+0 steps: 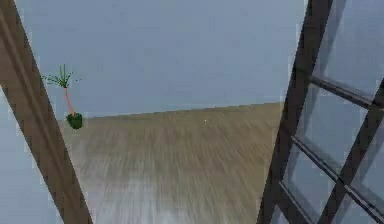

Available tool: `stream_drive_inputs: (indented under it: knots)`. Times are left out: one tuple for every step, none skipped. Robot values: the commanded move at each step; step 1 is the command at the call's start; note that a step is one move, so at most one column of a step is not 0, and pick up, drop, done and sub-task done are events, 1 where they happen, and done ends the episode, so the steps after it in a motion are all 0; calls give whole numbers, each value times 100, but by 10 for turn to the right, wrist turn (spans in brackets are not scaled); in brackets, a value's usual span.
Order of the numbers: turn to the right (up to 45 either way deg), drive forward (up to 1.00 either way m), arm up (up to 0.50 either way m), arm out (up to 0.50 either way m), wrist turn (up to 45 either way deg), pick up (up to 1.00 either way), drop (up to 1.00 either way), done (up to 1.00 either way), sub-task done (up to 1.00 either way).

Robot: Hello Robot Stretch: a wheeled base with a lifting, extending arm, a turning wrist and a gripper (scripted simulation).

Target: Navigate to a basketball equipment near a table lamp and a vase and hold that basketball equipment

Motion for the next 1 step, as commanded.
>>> stream_drive_inputs:
  knots:
    - [0,100,0,0,0,0,0,0,0]
